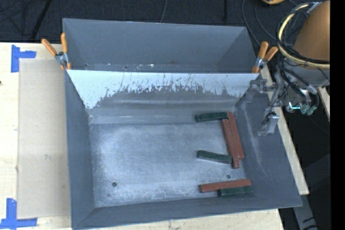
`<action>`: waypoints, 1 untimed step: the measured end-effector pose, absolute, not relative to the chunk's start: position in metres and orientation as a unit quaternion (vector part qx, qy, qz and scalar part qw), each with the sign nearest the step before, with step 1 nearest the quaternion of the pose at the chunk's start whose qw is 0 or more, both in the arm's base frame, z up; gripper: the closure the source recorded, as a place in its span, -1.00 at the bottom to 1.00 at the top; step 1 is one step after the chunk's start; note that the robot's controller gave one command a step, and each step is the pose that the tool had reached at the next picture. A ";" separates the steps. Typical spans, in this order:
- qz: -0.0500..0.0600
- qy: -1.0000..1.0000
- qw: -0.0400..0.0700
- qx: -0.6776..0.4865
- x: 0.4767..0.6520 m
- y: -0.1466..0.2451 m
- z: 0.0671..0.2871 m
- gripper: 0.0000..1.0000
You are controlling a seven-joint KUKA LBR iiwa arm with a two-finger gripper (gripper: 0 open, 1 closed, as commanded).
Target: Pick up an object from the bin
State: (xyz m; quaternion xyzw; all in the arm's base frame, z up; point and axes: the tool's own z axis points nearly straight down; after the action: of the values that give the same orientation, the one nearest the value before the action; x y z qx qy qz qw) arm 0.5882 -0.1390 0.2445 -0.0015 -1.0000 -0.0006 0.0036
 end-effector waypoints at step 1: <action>0.000 -1.000 0.000 0.000 0.590 -0.138 0.249 -1.00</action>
Offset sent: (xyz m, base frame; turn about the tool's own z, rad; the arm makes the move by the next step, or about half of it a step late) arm -0.0484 0.1189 -0.1220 -0.1789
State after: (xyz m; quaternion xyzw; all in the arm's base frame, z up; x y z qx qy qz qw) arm 0.5896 -0.1384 0.2492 0.0000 -1.0000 0.0001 -0.0002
